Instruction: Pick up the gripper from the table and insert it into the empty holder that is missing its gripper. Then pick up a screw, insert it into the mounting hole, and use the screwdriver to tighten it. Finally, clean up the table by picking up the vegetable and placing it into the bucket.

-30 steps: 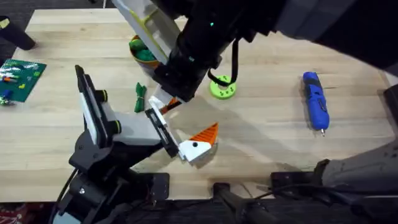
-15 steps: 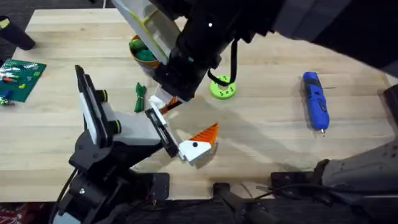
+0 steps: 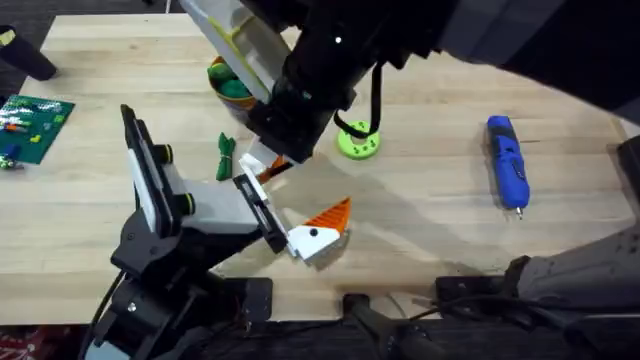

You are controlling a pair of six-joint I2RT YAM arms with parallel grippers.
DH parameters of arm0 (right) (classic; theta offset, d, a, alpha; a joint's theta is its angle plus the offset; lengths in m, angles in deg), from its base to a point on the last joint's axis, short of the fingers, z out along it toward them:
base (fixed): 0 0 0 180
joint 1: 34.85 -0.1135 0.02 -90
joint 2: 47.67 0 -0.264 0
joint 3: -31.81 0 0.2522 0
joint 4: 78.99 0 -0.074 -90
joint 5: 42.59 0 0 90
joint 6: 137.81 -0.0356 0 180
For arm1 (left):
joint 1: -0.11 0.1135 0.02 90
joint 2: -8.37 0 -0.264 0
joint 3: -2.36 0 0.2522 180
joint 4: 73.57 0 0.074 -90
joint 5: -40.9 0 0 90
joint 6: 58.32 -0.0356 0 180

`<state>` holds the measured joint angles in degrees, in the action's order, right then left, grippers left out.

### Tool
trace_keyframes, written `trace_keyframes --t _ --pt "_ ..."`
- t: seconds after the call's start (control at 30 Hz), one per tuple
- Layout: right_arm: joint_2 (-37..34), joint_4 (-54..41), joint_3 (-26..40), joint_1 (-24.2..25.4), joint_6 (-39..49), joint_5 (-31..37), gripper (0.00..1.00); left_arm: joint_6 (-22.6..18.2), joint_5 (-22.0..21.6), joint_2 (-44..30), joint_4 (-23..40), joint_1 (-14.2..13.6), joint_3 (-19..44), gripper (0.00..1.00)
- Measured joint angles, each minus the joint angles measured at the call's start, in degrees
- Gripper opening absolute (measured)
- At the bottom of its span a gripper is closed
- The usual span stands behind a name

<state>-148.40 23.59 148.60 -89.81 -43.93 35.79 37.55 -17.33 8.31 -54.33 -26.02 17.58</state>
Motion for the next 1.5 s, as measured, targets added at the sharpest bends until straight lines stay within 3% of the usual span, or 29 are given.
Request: trace_keyframes --t 0.67,1.33,1.4,1.47,1.5 --pt "-1.6 2.5 0.2 -0.4 0.0 -0.1 0.009 1.1 -1.5 0.0 0.1 0.2 0.0 0.984" --pt "-2.6 3.1 0.3 -0.7 0.0 0.0 0.009 0.8 -0.3 0.0 0.1 0.1 0.0 0.984" --pt "-2.6 2.8 0.3 -0.7 -0.1 -0.1 0.096 0.9 -0.3 0.0 0.1 0.1 0.0 0.984" --pt "-2.6 2.8 0.3 -0.8 0.0 -0.3 0.309 1.0 -0.3 0.0 0.1 0.1 0.0 0.984" --pt "-2.6 2.8 0.4 -0.8 0.0 0.4 0.461 1.1 -0.3 0.0 0.1 0.1 0.0 0.984"
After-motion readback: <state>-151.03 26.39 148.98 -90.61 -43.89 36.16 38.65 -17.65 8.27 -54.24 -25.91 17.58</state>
